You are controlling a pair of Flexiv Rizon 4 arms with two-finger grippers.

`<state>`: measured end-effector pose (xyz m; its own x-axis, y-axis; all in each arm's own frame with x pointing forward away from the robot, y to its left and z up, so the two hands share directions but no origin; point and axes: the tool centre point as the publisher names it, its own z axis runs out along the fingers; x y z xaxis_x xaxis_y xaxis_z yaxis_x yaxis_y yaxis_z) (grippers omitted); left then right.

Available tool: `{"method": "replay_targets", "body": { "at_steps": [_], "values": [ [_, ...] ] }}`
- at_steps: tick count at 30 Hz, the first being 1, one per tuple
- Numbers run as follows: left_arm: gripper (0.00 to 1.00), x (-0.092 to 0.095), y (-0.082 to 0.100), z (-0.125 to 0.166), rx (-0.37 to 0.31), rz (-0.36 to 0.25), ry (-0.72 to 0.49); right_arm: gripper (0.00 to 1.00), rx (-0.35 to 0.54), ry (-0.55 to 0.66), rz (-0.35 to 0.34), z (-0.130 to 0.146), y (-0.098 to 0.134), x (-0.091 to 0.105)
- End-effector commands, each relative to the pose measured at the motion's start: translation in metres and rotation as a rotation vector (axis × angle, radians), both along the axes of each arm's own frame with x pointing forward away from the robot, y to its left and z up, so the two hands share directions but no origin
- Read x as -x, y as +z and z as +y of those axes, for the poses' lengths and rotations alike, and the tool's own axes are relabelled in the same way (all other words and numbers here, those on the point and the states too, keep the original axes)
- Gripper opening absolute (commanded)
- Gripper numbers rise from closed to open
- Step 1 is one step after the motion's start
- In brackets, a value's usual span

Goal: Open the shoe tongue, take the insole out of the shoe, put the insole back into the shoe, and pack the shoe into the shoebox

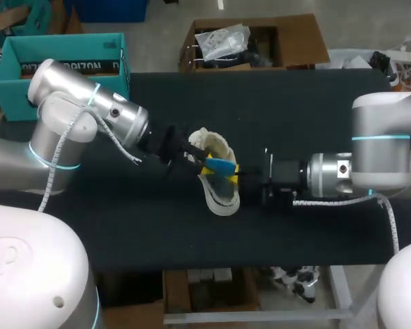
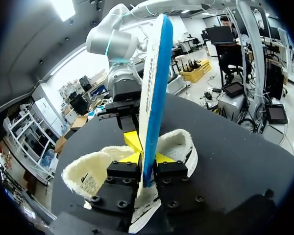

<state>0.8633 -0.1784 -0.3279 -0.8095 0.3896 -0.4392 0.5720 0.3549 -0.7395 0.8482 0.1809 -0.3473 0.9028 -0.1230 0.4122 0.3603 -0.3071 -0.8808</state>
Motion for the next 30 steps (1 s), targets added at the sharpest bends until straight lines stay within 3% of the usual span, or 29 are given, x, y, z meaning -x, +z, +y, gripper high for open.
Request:
{"method": "replay_targets", "body": {
  "at_steps": [1,8,11,16,17,19,20,22,30],
  "values": [
    [0.47,0.009,0.006,0.009,0.034,-0.007,-0.006,0.00,0.004,-0.006,-0.001,0.001,-0.001,0.000],
    [0.29,0.022,0.021,0.011,0.068,-0.036,-0.030,0.00,-0.003,-0.004,0.001,-0.002,-0.003,-0.003],
    [0.01,0.024,0.024,0.010,0.079,-0.044,-0.032,0.00,-0.005,-0.003,0.002,-0.003,-0.003,-0.004],
    [0.00,0.025,0.020,0.003,0.054,-0.063,-0.027,0.00,-0.011,0.007,0.001,-0.004,-0.003,-0.005],
    [0.00,0.026,0.019,0.003,0.052,-0.065,-0.026,0.11,-0.011,0.008,-0.001,-0.003,-0.001,-0.003],
    [0.00,0.026,0.018,0.003,0.051,-0.065,-0.026,0.44,-0.005,0.010,-0.008,-0.002,0.004,0.002],
    [0.00,0.026,0.018,0.004,0.050,-0.066,-0.024,0.46,-0.002,0.011,-0.013,-0.001,0.006,0.004],
    [0.00,0.026,0.017,0.004,0.047,-0.070,-0.020,0.46,0.020,0.013,-0.024,0.002,0.015,0.011],
    [0.00,0.026,0.018,0.005,0.048,-0.081,-0.007,0.26,0.077,0.026,-0.047,0.015,0.034,0.026]
  ]
}}
